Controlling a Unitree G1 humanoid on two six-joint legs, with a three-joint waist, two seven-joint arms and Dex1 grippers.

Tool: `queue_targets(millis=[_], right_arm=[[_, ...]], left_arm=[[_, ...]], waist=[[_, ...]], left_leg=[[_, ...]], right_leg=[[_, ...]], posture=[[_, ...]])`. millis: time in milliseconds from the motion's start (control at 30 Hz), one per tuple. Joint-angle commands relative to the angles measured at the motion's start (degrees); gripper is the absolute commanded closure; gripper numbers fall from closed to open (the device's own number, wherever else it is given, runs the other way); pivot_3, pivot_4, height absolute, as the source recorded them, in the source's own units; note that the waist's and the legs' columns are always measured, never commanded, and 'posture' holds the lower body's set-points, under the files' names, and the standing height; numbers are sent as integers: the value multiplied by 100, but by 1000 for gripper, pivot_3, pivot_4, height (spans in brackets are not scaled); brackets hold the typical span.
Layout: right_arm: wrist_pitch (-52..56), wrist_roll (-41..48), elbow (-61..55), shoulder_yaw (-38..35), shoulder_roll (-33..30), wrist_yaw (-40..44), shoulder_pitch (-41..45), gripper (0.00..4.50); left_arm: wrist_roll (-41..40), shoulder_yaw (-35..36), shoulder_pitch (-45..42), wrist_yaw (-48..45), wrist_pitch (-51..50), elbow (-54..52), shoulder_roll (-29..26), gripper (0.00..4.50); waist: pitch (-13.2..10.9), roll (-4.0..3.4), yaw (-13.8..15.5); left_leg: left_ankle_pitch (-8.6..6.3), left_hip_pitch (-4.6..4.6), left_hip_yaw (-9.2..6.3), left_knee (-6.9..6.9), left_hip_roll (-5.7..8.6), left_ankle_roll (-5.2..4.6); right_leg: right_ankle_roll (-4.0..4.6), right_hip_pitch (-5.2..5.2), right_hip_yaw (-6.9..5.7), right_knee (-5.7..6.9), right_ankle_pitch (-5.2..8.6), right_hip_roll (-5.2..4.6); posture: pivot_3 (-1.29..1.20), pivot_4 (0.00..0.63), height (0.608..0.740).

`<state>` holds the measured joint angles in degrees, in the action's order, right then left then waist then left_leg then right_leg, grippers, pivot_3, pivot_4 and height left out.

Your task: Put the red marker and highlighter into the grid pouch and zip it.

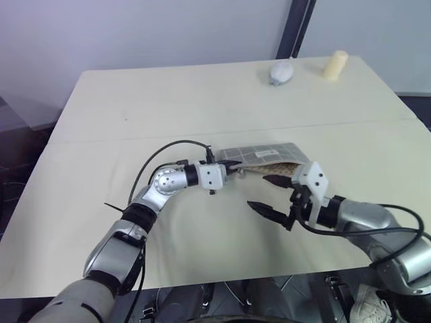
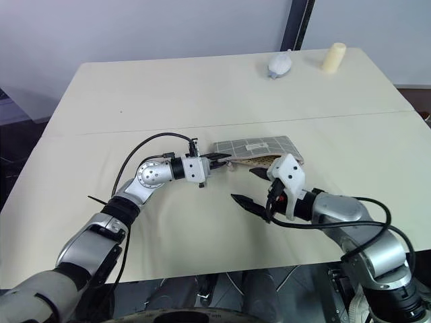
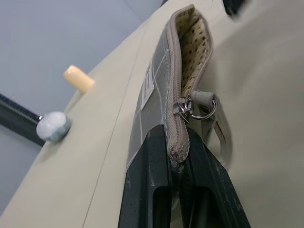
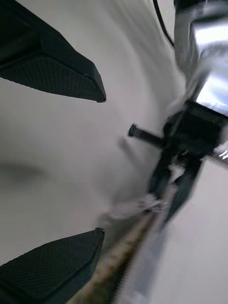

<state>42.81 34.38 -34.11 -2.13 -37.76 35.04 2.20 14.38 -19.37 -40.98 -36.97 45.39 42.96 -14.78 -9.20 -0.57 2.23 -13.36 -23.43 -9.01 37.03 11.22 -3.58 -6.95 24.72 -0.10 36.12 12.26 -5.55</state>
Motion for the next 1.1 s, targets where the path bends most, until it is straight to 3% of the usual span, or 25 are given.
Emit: queue_targets(millis=[33,233,533,633,867,1100], right_arm=[[82,19,99,45,280,-278,156,106],[60,-110,630,306,830,-490,633,106],[-109,-224,1640,560,1838,-603,1466,106],[-61,-111,1738,478,1957,-533,1587,927],[-83,-157,1674,372,1819,-455,1417,4466],[-42,-244,1492,285,1516,-373,1115,4466]], left_arm=[[136,-18,-147,166,146,-178,-78,4500],[641,-139,-291,520,456,-267,-217,4500],[728,-229,-393,731,447,-302,-182,4500],[747,-242,-389,777,433,-316,-194,4500],[764,-250,-357,847,389,-338,-229,4500],[792,-221,-386,925,378,-275,-266,4500]], waist=[[0,0,9],[0,0,10],[0,-2,-1],[0,-2,7],[0,-2,0],[0,-2,3]], left_leg=[[0,0,-2,0,-1,1],[1,0,0,2,1,2],[2,0,-1,0,2,2],[2,0,-3,-1,2,4],[9,0,1,-1,3,15],[2,0,-1,-1,3,3]], right_leg=[[0,0,-1,0,0,1],[0,0,-2,-2,0,1],[0,4,-1,0,-1,2],[0,14,-2,1,-1,3],[0,20,-1,-1,-1,1],[0,19,-1,3,-1,2]], posture=[[0,150,739],[0,150,739],[0,150,739],[0,150,739],[0,150,739],[0,150,739]])
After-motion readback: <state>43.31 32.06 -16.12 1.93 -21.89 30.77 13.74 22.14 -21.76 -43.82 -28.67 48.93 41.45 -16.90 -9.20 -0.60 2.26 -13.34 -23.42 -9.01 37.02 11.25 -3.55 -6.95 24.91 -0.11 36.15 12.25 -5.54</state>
